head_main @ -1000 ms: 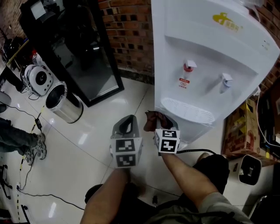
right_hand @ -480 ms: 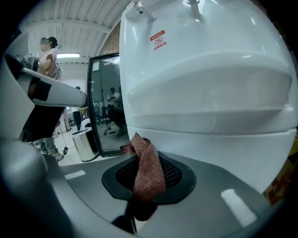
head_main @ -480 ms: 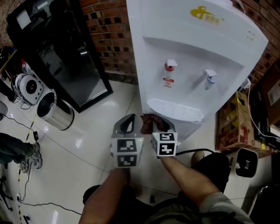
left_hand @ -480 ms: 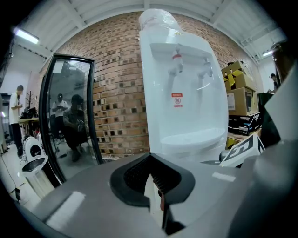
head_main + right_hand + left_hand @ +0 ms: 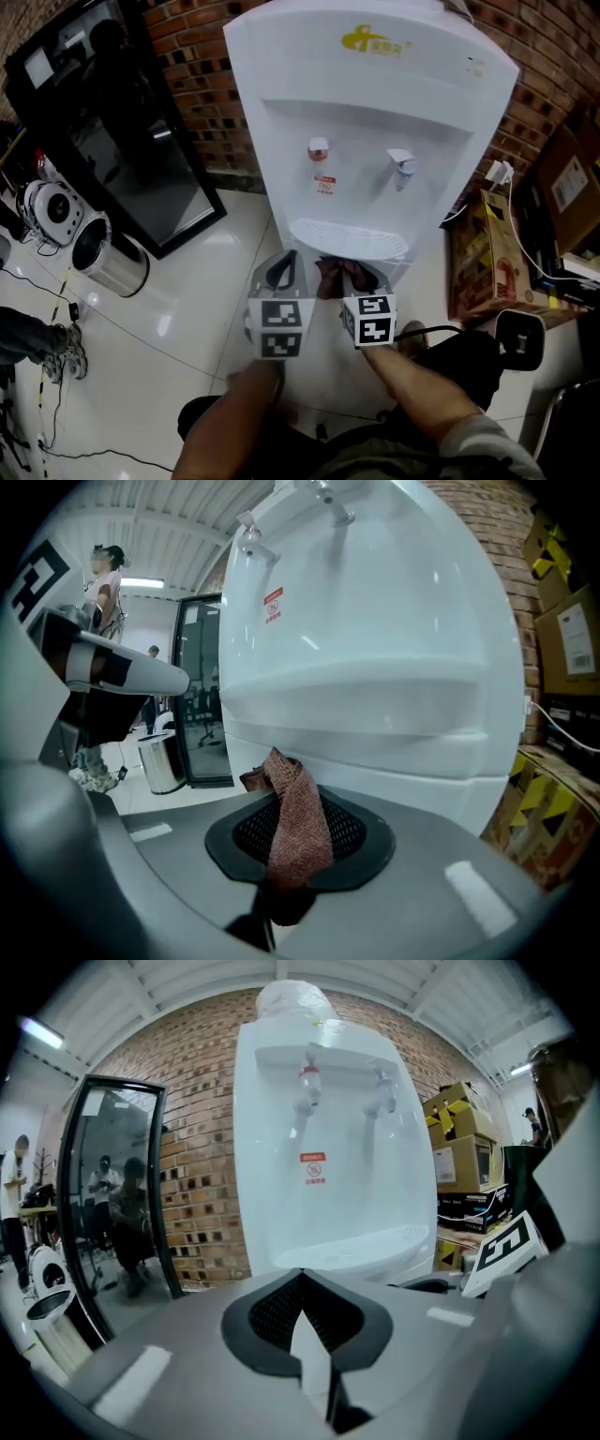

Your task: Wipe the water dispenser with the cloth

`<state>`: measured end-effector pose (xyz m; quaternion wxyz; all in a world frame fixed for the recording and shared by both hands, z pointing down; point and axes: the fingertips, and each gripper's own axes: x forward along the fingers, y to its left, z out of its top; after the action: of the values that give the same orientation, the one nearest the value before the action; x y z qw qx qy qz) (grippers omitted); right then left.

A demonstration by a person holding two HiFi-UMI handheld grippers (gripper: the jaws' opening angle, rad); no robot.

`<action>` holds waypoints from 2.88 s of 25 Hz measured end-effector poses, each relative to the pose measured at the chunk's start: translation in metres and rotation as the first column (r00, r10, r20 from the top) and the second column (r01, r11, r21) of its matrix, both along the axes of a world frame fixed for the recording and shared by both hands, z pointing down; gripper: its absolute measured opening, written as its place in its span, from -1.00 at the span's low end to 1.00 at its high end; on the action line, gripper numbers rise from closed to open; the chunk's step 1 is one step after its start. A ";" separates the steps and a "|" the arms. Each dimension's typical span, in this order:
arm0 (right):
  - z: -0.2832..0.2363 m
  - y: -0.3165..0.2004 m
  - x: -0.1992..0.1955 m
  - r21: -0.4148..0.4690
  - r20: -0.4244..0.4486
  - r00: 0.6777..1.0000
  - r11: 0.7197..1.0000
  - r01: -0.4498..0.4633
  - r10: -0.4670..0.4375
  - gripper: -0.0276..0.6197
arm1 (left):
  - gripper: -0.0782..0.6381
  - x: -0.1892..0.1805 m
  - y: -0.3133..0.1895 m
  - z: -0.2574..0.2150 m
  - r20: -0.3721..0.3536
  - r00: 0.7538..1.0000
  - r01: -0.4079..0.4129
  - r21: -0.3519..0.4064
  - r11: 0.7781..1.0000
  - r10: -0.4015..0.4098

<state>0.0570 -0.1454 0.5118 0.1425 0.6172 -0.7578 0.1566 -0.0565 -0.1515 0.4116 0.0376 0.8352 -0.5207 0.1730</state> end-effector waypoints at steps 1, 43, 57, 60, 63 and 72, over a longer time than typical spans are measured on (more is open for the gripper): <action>-0.001 0.002 0.006 0.000 -0.002 1.000 1.000 -0.005 0.005 -0.67 | -0.78 0.006 0.001 0.002 0.008 1.000 -0.011 -0.001 1.000 0.011; 0.020 0.035 -0.021 -0.016 0.078 0.994 0.997 0.078 -0.077 -0.69 | -0.78 -0.083 0.014 0.079 -0.076 0.972 0.216 -0.079 0.973 -0.222; 0.074 -0.027 -0.120 -0.131 0.276 0.961 0.991 0.039 -0.002 -0.68 | -0.78 -0.076 0.009 0.104 -0.044 0.989 0.138 -0.106 0.985 -0.144; 0.080 -0.037 -0.112 -0.146 0.293 0.955 0.989 -0.005 0.048 -0.68 | -0.78 -0.076 0.008 0.105 -0.053 0.988 0.139 -0.110 0.984 -0.145; 0.083 -0.039 -0.105 -0.173 0.313 0.945 0.984 -0.043 0.096 -0.68 | -0.78 -0.080 0.009 0.104 -0.055 0.987 0.144 -0.116 0.983 -0.151; 0.080 -0.029 -0.067 -0.185 0.289 0.946 0.978 -0.096 0.147 -0.69 | -0.78 -0.045 0.014 0.096 -0.056 0.996 0.069 -0.101 0.993 -0.075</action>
<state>-0.0098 -0.1749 0.5922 0.0671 0.6174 -0.7150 0.3210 -0.1017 -0.1373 0.5076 0.1006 0.8179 -0.5398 0.1719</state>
